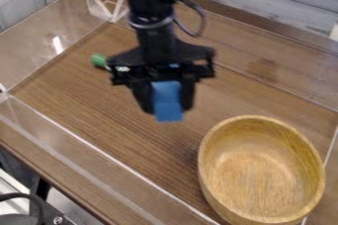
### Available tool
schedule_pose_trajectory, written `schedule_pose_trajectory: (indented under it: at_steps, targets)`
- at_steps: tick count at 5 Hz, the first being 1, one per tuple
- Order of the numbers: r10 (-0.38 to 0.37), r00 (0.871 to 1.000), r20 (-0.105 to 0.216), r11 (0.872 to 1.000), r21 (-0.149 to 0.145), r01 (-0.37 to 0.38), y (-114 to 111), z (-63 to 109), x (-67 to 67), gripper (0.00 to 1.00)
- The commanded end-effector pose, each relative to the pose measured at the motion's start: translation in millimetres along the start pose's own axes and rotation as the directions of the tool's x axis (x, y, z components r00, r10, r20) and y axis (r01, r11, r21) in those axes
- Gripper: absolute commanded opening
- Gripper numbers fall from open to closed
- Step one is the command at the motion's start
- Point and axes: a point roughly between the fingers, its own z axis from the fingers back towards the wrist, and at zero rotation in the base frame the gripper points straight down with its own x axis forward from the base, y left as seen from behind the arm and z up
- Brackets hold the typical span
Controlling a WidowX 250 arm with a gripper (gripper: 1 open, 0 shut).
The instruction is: Put the blue block in the brown bowl
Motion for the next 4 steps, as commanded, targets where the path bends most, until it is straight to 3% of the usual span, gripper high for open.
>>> schedule_pose_trajectory:
  at_steps: [1, 3, 4]
  targets:
    - [0.005, 1.000, 0.026, 0.999, -0.038, -0.004, -23.9, 4.7, -16.5, 0.00]
    - [-0.030, 1.000, 0.004, 0.998, -0.063, 0.030, -61.2, -14.3, -50.4, 0.00]
    - [-0.050, 0.999, -0.004, 0.997, -0.067, 0.049, -68.3, -29.4, -57.3, 0.00]
